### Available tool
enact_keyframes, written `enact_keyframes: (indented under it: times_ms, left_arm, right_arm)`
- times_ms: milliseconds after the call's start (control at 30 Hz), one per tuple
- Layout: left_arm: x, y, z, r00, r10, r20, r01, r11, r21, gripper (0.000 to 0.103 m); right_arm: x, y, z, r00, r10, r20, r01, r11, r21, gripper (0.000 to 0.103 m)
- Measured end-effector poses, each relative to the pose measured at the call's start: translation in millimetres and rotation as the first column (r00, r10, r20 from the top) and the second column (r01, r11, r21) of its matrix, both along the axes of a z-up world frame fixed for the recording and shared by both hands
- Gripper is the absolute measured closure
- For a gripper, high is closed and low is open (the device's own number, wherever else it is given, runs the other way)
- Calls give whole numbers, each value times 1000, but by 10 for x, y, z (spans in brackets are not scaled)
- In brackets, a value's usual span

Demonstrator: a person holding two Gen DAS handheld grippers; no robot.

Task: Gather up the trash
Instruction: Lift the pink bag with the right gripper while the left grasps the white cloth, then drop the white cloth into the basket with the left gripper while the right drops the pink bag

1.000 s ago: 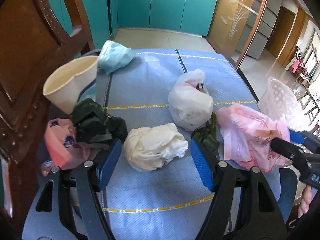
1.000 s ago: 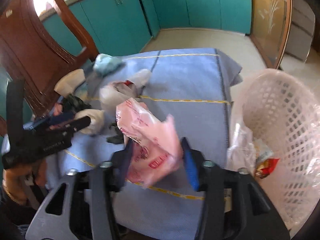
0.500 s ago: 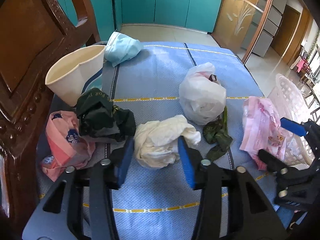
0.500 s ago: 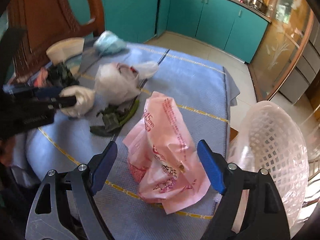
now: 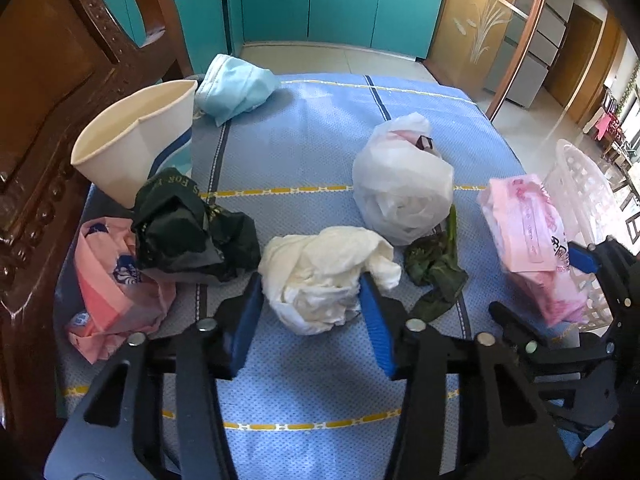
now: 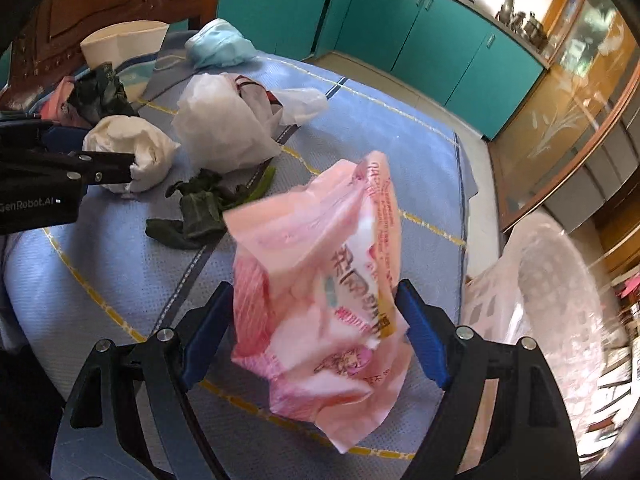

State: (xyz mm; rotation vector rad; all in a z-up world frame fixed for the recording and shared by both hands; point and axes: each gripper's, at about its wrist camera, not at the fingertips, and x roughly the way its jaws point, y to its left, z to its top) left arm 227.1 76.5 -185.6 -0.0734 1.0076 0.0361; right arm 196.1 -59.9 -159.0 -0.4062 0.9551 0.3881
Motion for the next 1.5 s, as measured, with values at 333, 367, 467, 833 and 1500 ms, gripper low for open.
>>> enact_keyframes:
  times_ms: [333, 367, 467, 833, 1500]
  left_arm:
    - [-142, 18, 145, 998, 12, 62, -12, 1000, 8, 70]
    - [-171, 12, 180, 997, 12, 73, -13, 1000, 12, 70]
    - [-293, -3, 319, 994, 7, 114, -10, 1000, 25, 70]
    - [-533, 39, 617, 984, 26, 176, -30, 999, 21, 70]
    - [-545, -418, 1161, 949, -86, 302, 99, 995, -30, 70]
  right_arm:
    - [-129, -65, 131, 1000, -12, -6, 13, 998, 68, 66]
    - [-153, -80, 165, 1000, -16, -1, 16, 997, 75, 66]
    - [-213, -125, 264, 1000, -23, 18, 21, 995, 93, 66]
    - [-343, -133, 433, 999, -2, 48, -4, 993, 121, 67]
    - [-362, -1199, 1061, 954, -238, 182, 173, 934, 313, 68]
